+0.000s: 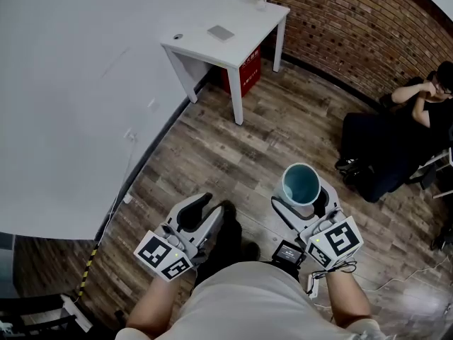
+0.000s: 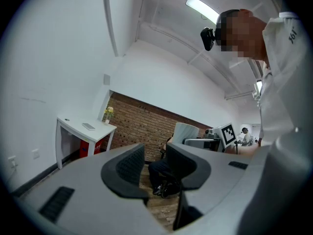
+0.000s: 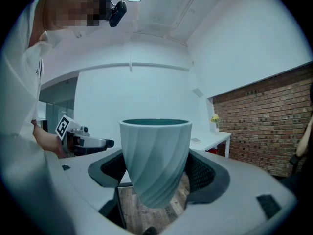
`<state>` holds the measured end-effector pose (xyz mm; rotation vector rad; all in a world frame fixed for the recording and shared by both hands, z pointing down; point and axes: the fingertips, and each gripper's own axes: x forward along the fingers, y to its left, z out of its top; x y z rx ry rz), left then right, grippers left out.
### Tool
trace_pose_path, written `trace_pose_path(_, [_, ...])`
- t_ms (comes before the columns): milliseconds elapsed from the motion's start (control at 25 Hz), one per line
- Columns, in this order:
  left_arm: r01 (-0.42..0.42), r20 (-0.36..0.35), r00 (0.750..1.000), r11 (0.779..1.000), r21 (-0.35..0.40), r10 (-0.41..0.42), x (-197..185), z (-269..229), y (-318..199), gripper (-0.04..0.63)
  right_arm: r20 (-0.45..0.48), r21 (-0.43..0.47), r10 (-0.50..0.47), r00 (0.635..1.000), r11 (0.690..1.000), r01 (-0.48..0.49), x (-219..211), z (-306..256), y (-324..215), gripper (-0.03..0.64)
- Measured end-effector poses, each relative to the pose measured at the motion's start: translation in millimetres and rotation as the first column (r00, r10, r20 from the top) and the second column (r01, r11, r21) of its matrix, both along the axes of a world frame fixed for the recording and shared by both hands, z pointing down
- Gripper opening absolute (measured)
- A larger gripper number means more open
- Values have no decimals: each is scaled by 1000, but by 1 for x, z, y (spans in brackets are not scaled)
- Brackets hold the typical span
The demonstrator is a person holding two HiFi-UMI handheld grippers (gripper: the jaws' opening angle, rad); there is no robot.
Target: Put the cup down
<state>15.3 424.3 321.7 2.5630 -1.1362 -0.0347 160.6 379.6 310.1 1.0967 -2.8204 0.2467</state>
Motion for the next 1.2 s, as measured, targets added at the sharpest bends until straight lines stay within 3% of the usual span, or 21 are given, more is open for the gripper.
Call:
trace_pose_path(800, [-59, -8, 998, 998, 1, 59, -99, -3, -204, 129, -15, -1, 83, 996, 997, -83, -92, -3, -198, 373])
trace_pose_path(1200, [-115, -16, 993, 993, -27, 115, -97, 10, -261, 129, -18, 9, 107, 994, 994, -106, -104, -2, -257, 373])
